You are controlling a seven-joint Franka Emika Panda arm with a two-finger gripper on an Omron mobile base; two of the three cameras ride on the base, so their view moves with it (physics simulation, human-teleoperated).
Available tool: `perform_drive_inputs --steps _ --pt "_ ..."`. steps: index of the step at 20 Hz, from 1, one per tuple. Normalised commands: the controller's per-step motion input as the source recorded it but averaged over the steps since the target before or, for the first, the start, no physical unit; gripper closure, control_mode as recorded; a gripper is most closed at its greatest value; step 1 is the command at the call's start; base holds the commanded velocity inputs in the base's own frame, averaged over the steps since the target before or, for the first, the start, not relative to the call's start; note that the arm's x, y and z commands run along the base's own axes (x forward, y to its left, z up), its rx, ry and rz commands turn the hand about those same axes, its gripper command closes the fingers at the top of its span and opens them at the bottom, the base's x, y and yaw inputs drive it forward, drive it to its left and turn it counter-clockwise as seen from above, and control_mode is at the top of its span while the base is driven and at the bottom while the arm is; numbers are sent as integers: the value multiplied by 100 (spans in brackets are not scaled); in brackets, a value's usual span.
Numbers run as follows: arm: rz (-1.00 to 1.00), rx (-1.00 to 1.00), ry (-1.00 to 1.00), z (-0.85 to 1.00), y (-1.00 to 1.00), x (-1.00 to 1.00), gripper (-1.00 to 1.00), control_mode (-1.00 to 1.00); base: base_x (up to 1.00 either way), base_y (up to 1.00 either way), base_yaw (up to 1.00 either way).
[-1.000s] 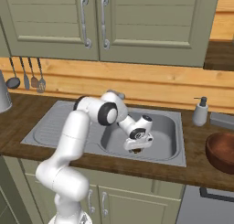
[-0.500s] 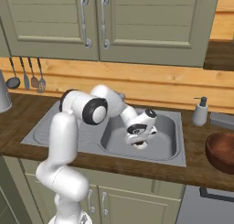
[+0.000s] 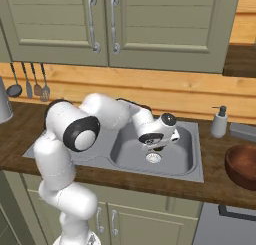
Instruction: Pick the mushroom from the sink and place it in the bowl. Then pick the bowl and place it in the microwave. Then close the microwave door and press the start button.
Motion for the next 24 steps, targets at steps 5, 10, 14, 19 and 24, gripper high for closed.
perform_drive_inputs --steps 5,10,14,19,24 --pt "-19 -9 -5 100 -31 -45 100 -100 0 0 0" --pt "-27 -7 -1 80 -41 -40 100 -100 0 0 0" --pt "-33 -1 0 61 -41 -29 100 -100 0 0 0" --pt "-38 0 -1 50 -61 -23 100 -100 0 0 0" --pt "-36 2 -7 15 -79 -19 100 -100 0 0 0"
